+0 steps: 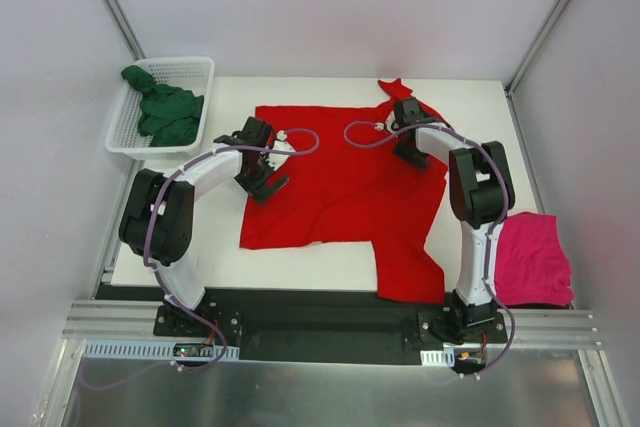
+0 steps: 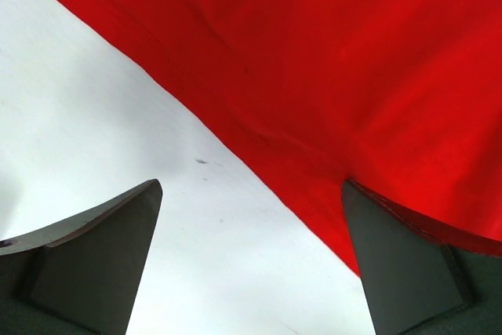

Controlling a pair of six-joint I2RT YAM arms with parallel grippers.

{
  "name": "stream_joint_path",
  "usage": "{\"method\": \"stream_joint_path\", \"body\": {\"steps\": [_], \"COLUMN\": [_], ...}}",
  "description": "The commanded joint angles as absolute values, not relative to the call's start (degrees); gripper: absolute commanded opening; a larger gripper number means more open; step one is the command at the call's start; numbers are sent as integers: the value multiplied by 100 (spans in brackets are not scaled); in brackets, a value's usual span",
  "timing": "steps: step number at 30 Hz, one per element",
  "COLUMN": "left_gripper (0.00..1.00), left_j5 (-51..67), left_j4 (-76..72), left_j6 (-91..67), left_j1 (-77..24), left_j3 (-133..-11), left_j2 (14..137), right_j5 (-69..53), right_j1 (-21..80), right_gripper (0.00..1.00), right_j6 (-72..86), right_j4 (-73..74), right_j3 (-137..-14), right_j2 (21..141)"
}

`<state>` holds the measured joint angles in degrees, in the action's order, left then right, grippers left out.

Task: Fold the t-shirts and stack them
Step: Flatten out the tshirt

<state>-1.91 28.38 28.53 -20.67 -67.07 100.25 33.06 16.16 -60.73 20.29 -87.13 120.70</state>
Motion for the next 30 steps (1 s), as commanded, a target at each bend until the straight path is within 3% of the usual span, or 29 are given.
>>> {"method": "stream_joint_path", "body": {"steps": [1,11,30], "left_gripper": [99,100,99], "left_j5": [-97,-53,-149], "left_j4": [2900,2900,2935], "left_j6": [3094,2980,2865], "left_j1": [-2101,-2039,-2048], "left_j3": [-6522,-6504,-6320], "left_j2": [9624,9677,9475], "right_j5": [3832,4061,3823], "right_j1": [1635,1390,861], "right_gripper": [100,100,100], "right_j6": [-6451,-6671,-7620], "right_j4": [1810,2074,932], "right_j3": [-8771,-8613,-9456], "right_j2": [12269,12155,13078]}}
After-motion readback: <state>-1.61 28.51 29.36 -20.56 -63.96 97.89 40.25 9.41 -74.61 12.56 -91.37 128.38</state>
